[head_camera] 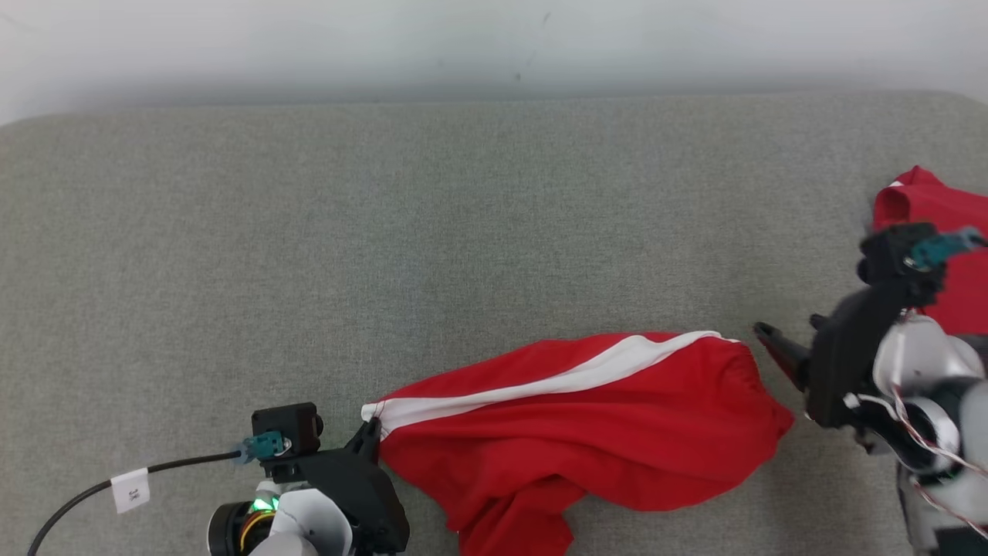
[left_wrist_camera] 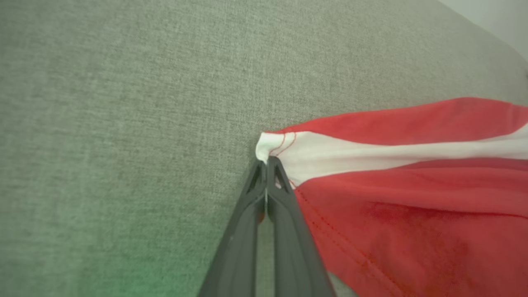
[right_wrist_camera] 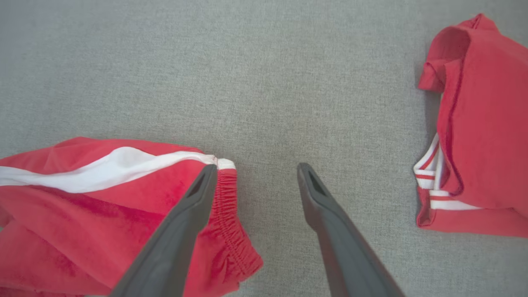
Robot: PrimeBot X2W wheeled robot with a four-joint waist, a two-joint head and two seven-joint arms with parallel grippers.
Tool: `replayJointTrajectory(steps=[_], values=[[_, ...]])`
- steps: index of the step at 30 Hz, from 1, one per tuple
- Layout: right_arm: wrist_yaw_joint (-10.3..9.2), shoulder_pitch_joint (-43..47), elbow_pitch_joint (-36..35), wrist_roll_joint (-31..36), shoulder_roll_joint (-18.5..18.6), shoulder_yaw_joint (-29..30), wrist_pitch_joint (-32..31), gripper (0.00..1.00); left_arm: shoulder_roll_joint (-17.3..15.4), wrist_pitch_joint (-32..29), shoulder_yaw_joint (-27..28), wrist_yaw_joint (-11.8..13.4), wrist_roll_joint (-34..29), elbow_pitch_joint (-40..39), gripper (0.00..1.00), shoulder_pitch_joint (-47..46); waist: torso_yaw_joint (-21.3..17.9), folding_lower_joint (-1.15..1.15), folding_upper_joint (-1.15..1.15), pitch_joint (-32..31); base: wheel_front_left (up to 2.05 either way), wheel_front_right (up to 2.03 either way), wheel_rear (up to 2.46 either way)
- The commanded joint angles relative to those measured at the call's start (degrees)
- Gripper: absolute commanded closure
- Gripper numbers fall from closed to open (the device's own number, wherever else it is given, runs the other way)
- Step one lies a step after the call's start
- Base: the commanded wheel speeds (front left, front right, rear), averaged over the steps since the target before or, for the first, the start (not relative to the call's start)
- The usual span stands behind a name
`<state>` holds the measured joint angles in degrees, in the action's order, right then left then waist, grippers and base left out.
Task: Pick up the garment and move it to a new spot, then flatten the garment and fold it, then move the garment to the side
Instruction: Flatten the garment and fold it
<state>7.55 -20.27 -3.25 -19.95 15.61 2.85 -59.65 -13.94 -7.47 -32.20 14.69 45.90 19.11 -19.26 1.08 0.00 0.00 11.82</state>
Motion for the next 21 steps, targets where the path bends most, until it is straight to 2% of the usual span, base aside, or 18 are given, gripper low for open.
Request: replayJointTrajectory(steps=[1, 2, 4, 6, 7, 11, 12, 13, 17, 21], values=[[-0.12, -1.1, 1.2, 1.0, -0.7, -0.4, -0.7, 0.00, -0.1, -0.2, -0.2, 0.2, -0.3, 0.0, 1.00, -0.5, 0.4, 0.00, 0.00, 0.8, 0.00, 0.00, 0.00], [-0.12, -2.1, 2.9, 1.9, -1.0, -0.8, -1.8, 0.00, -0.1, -0.3, -0.3, 0.2, -0.4, -0.1, 1.00, -0.7, 0.6, 0.00, 0.00, 1.1, 0.00, 0.00, 0.00], [-0.12, -3.5, 5.6, 2.5, -1.8, -2.2, -3.7, 0.07, 0.0, -0.5, -0.4, 0.2, -0.5, -0.2, 1.00, -0.9, 0.9, 0.00, 0.00, 1.8, 0.00, 0.00, 0.00], [-0.12, -4.0, 7.1, 1.6, -2.7, -3.7, -4.9, 0.25, 0.0, -0.5, -0.5, 0.2, -0.5, -0.1, 1.00, -1.2, 1.1, 0.00, 0.00, 2.2, 0.00, 0.00, 0.00], [-0.12, -4.0, 7.3, 1.3, -2.8, -4.3, -5.2, 0.30, 0.0, -0.6, -0.5, 0.2, -0.5, -0.1, 1.00, -1.3, 1.2, 0.00, 0.00, 2.3, 0.00, 0.00, 0.00], [-0.12, -3.2, 7.2, -0.6, -2.4, -6.5, -4.8, 0.71, -0.2, -0.5, -0.4, 0.4, -0.3, 0.1, 1.00, -1.4, 1.2, 0.00, 0.00, 2.6, 0.00, 0.00, 0.00], [-0.12, -3.3, 6.8, -0.4, -1.9, -6.9, -4.0, 0.91, -0.3, -0.4, -0.3, 0.4, -0.2, 0.2, 1.00, -1.4, 1.1, 0.00, 0.00, 2.7, 0.00, 0.00, 0.00], [-0.12, -3.4, 6.2, -0.1, -1.4, -7.3, -2.7, 1.00, -0.4, -0.4, -0.2, 0.5, -0.2, 0.1, 1.00, -1.4, 1.0, 0.00, 0.00, 2.7, 0.00, 0.00, 0.00], [-0.12, -5.1, 4.7, 3.0, -0.1, -7.4, 6.4, 1.00, -0.6, 2.2, 0.5, 0.0, -0.9, -1.0, 1.00, -2.4, 0.3, 0.00, 0.00, 2.7, 0.00, 0.00, 0.00], [-0.12, -7.2, 4.5, 5.6, -0.4, -6.8, 14.7, 1.00, -0.3, 6.7, 1.7, -0.5, -2.1, -2.4, 1.00, -3.9, -0.2, 0.00, 0.00, 2.5, 0.00, 0.00, 0.00]])
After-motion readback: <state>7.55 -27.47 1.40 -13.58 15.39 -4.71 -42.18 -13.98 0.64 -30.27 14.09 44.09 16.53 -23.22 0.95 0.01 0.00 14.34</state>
